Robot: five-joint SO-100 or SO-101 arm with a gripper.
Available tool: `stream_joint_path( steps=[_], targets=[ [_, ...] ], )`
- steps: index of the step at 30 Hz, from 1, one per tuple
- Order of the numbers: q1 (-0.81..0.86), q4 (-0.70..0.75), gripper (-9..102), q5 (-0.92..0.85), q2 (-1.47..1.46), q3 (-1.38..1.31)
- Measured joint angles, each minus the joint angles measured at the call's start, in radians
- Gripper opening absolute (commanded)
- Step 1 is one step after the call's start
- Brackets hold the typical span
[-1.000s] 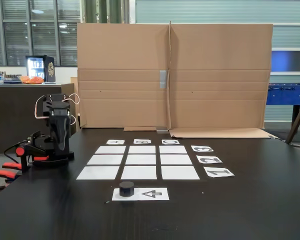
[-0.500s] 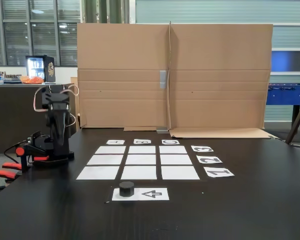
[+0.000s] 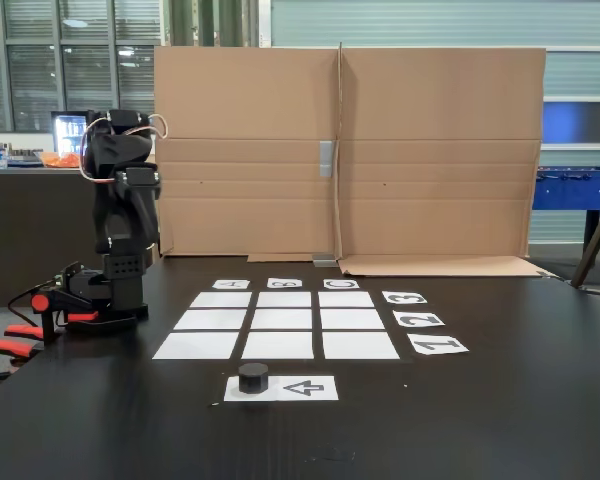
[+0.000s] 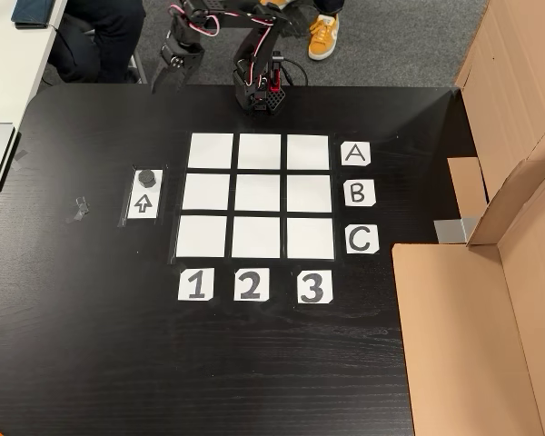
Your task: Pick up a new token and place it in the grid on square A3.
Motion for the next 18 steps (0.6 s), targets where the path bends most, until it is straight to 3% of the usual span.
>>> stream_joint_path(
  steps=[18],
  targets=[
    [-0.051, 0.046, 25, 0.132, -0.509, -0.479]
  ],
)
